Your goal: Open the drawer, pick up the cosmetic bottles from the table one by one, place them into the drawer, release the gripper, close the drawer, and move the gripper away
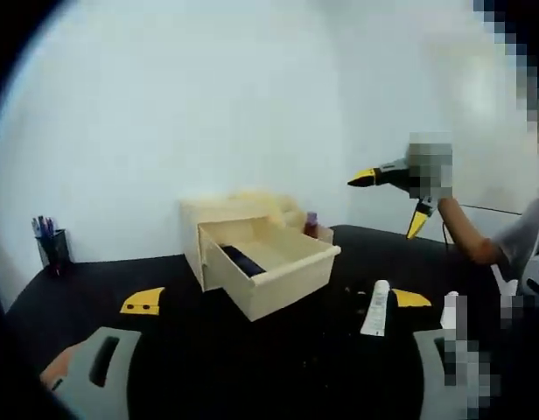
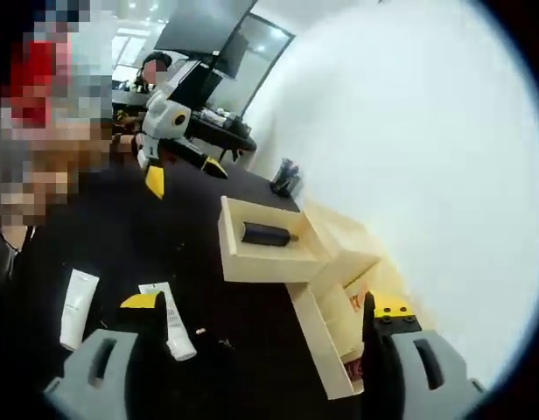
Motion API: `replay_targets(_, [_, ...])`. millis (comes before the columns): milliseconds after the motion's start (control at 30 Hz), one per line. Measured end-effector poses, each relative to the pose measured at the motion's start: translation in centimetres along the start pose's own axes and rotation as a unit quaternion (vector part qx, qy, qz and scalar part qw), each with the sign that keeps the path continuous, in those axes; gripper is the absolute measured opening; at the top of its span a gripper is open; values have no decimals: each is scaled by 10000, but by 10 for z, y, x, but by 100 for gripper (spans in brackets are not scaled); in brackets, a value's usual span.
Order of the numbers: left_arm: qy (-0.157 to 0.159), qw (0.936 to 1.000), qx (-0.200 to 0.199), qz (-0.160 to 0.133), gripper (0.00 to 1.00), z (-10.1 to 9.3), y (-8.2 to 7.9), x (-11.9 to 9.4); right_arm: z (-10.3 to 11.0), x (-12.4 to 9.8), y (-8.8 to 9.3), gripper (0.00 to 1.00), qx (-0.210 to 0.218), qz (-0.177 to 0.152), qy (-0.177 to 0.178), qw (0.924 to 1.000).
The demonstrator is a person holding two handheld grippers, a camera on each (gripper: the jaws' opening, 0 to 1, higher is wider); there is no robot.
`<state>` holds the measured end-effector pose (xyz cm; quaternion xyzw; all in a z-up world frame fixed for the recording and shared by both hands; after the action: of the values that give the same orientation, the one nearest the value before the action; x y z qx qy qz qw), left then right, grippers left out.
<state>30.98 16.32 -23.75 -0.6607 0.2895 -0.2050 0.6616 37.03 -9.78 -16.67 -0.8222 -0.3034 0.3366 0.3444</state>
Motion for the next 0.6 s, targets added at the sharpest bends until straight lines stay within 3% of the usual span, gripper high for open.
replay_targets(100, [41, 9999, -110, 3, 96, 4, 10, 0, -3, 6, 5, 89, 98, 132, 104, 9998])
replay_targets(267, [89, 9998, -166, 44, 96, 6, 23, 6, -4, 15, 8, 89, 341, 53, 202, 9992])
replay_targets(333, [125, 9997, -187, 18, 96, 5, 29, 9, -4, 20, 7, 88, 438, -54, 175, 9989])
replay_targets(433, [176, 9994, -265, 130, 96, 6, 42, 13, 0, 29, 14, 88, 527, 20, 30, 9986])
replay_targets(500, [196, 9987, -474, 46, 96, 7, 48, 12, 4, 35, 18, 88, 507, 66, -1, 9987])
replay_targets(533, [227, 9984, -473, 208, 96, 8, 52, 11, 4, 38, 19, 88, 507, 39, 32, 9987])
replay_targets(600, [110, 9993, -360, 51, 96, 10, 45, 10, 5, 44, 16, 90, 609, -201, 201, 9977])
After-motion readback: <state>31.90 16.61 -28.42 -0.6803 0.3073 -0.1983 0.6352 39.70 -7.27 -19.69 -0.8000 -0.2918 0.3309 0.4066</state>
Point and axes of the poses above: the point that each gripper's makers call its tool centre point, and the gripper's own axes: x roughly forward along the fingers, z roughly to its left, y roughly out of its underside, the point moved 5 cm from there along -x, roughly backward along the fingers, and after that the axes turned 9 degrees about y, right-handed, at the moved point
